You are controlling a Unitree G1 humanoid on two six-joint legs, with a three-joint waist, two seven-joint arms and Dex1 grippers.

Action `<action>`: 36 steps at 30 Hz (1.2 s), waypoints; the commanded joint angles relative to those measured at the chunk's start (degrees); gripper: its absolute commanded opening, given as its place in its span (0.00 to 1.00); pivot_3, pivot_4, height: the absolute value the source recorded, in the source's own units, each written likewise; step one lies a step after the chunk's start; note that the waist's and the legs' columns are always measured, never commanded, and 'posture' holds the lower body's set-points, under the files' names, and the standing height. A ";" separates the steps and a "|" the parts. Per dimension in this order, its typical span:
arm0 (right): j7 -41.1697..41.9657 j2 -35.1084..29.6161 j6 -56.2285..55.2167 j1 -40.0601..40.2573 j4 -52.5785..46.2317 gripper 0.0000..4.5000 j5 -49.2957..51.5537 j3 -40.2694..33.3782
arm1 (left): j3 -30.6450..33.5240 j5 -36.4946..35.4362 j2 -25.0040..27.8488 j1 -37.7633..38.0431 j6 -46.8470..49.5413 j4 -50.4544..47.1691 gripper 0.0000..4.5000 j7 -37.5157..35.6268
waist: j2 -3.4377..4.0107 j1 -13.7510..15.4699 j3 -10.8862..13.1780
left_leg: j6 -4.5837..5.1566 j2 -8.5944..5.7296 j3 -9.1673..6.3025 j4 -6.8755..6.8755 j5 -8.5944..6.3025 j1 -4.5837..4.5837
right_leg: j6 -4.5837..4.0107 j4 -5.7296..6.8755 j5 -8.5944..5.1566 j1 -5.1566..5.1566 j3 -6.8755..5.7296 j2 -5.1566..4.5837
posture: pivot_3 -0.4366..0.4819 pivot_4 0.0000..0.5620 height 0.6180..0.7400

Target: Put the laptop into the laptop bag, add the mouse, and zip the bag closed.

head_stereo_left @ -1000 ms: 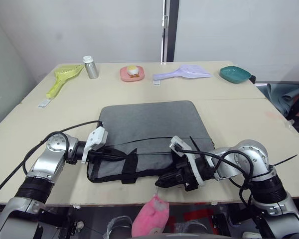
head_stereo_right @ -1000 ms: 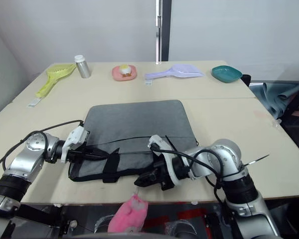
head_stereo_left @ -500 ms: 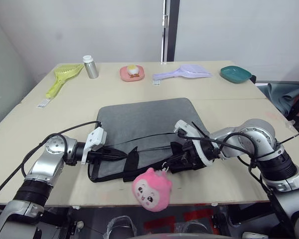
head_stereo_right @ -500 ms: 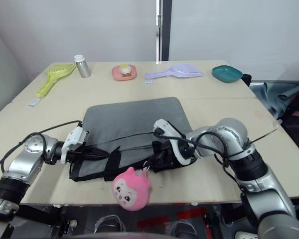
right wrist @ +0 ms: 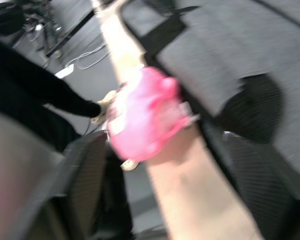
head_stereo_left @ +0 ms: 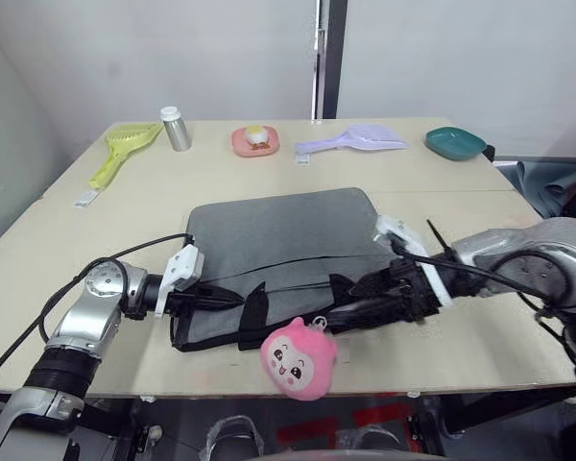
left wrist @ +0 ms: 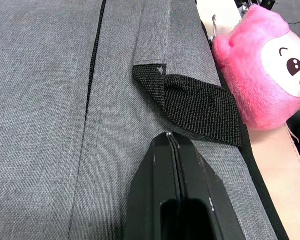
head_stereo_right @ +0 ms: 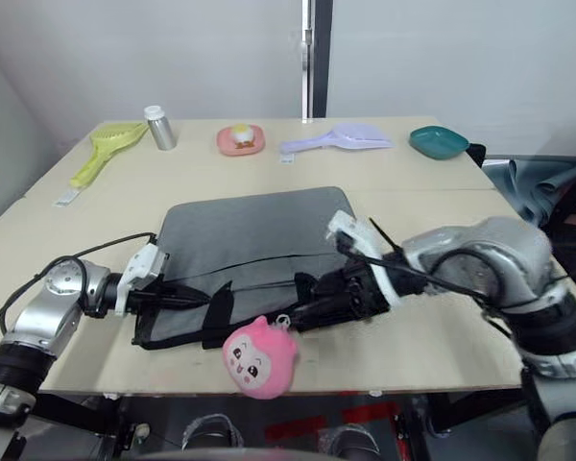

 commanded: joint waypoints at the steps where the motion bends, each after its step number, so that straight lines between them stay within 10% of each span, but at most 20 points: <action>1: 1.55 0.31 -0.46 -0.58 -3.73 0.99 4.04 -1.53 | -1.09 1.65 0.02 -1.46 -0.34 2.54 0.00 -0.57 | 0.00 -0.08 0.00 | 0.00 0.00 0.02 0.00 0.00 0.00 | 0.00 0.01 0.00 0.01 0.02 0.00 | 0.48 0.27 1.00; 31: -11.06 23.09 -0.17 5.15 7.93 0.99 -11.51 11.53 | -1.43 1.28 2.29 -1.76 -0.43 1.87 0.00 -2.20 | -0.01 -0.34 -0.01 | -0.01 0.00 -0.03 0.19 0.03 -0.03 | -0.03 0.21 -0.01 -0.06 -0.01 -0.03 | 0.48 0.27 1.00; 36: -10.58 24.62 -0.35 5.19 7.22 0.66 -13.69 13.42 | -1.32 1.24 2.31 -1.71 -0.38 1.77 0.00 -1.99 | -0.01 -0.33 -0.01 | -0.01 0.00 -0.04 0.16 0.03 -0.03 | -0.03 0.21 -0.01 -0.07 -0.02 -0.03 | 0.48 0.27 1.00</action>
